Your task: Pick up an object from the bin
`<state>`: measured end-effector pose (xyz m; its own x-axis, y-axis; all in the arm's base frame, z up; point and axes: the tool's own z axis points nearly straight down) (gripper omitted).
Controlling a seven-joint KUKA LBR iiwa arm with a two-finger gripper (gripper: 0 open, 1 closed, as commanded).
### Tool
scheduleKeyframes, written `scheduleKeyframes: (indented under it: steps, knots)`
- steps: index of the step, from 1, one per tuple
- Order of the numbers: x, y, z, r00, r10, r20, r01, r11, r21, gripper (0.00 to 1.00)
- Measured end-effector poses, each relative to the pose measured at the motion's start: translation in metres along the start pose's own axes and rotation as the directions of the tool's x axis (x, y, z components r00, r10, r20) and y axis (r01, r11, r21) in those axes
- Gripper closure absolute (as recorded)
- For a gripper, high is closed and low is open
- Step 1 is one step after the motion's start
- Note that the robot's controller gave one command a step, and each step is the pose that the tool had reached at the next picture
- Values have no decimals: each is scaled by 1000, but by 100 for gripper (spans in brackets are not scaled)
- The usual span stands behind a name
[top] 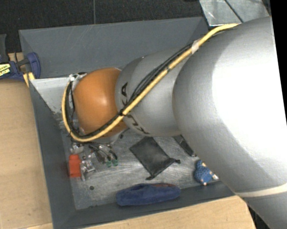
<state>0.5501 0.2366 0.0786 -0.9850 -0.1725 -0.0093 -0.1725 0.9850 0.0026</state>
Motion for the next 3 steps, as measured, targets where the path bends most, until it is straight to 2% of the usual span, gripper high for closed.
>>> scheduleKeyframes:
  steps: [1,2,3]
  knots:
    - [-6,7,-38,982,-191,-2,191,982,0,100]
    - [28,-32,-107,984,-179,-2,179,984,2,100]
    - [39,-8,-189,982,-186,2,186,983,0,100]
